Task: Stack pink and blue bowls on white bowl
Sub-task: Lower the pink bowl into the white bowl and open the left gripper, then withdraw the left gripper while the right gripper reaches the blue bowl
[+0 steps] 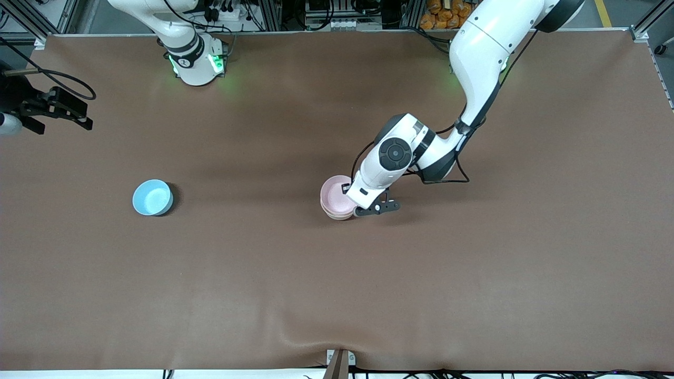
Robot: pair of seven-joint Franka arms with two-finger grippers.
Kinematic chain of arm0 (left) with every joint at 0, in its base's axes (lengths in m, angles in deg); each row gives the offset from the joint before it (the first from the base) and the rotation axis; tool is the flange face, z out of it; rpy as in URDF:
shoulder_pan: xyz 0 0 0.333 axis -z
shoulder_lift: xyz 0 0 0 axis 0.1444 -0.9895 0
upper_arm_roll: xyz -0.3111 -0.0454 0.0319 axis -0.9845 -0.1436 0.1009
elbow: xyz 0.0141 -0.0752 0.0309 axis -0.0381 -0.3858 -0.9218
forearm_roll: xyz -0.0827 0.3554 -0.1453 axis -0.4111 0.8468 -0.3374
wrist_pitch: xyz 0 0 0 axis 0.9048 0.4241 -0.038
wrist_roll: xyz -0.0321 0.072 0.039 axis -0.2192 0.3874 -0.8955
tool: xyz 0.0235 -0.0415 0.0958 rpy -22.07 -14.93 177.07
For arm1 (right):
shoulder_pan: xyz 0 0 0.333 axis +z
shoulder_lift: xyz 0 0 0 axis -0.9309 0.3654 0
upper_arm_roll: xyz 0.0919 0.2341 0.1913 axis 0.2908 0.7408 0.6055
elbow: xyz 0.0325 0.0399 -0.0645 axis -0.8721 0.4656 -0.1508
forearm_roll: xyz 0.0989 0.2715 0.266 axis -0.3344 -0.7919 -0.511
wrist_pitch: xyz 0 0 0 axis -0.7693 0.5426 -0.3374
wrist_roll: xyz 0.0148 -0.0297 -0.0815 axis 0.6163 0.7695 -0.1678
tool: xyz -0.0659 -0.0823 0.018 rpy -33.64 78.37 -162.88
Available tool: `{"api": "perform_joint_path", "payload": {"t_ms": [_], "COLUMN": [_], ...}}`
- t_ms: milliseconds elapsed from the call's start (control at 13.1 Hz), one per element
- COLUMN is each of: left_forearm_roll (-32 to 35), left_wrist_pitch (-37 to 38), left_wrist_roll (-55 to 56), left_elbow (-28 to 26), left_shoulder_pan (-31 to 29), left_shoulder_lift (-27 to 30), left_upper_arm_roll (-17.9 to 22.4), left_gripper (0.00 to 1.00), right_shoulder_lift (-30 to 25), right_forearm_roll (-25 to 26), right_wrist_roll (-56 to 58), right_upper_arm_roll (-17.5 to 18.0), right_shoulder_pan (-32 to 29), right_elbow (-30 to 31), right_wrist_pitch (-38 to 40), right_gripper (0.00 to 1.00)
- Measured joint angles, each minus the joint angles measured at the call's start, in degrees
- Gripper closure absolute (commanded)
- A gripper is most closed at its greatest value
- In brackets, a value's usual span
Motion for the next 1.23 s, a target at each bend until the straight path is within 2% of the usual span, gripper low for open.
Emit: {"api": "perform_joint_path", "payload": {"t_ms": [230,306,383,460,843,996,1226], "left_forearm_roll": [0.00,0.00,0.00,0.00,1.23,1.98,2.29], "left_wrist_pitch": [-0.70,-0.75,-0.84,-1.05,-0.70,5.72,18.49], "left_wrist_roll": [0.00,0.01,0.01,0.01,0.01,0.03,-0.23], "left_elbow": [0.16,0.20,0.26,0.45,2.77,4.19,5.11], "left_shoulder_pan": [0.03,0.03,0.03,0.03,-0.28,-2.63,-10.13], "left_shoulder_lift": [-0.02,-0.02,-0.04,-0.05,0.61,3.96,14.15], "left_upper_arm_roll": [0.33,0.60,0.84,1.01,1.70,2.14,2.29], "left_gripper": [0.91,0.84,0.27,0.00,0.00,0.00,0.00], "right_shoulder_lift": [0.00,0.00,0.00,0.00,0.00,0.04,2.09], "right_forearm_roll": [0.00,0.00,0.00,0.00,0.00,0.02,0.12], "right_wrist_roll": [0.00,0.00,0.00,0.00,0.00,0.00,0.00], "right_upper_arm_roll": [0.00,0.00,0.00,0.00,0.00,-0.03,-0.17], "right_shoulder_pan": [0.00,0.00,0.00,0.00,0.00,-0.06,-1.97], "right_elbow": [0.00,0.00,0.00,0.00,0.00,0.00,-0.01], "right_wrist_pitch": [-0.01,-0.02,-0.03,-0.04,-0.06,-0.17,-0.75], "right_gripper": [0.00,0.00,0.00,0.00,0.00,0.00,0.00]}}
